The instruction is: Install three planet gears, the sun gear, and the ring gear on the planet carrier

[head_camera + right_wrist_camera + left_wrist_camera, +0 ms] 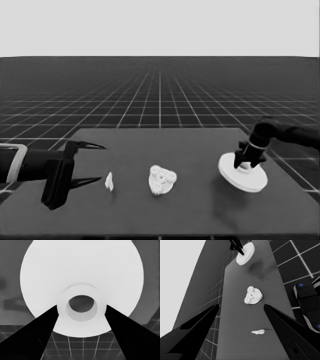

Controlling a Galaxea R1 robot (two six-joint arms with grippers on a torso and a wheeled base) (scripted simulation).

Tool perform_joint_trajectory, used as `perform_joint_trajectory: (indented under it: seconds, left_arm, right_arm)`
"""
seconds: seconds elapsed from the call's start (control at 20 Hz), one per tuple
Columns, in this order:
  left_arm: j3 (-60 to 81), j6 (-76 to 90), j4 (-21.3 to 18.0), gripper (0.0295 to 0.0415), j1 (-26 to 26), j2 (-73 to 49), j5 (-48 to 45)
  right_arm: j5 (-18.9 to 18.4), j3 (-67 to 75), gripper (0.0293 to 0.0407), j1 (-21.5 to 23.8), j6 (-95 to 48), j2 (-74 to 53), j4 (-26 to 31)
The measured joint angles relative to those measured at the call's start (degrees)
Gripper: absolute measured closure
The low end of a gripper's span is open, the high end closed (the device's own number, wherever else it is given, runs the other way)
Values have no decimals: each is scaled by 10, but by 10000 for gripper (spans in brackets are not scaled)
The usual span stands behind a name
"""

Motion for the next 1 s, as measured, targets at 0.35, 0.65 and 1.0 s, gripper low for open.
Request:
perform_joint_trajectory:
  seconds: [0.35,0.65,1.0]
  left_arm:
    - [0,0,0,326,0,0,0]
    - [0,0,0,326,0,0,0]
    - [0,0,0,326,0,0,0]
  right_arm:
    - [-38,-80,351,-17,386,465,-39]
    - [-29,-176,351,-39,349,524,-60]
    - [-18,-199,351,-72,335,531,-90]
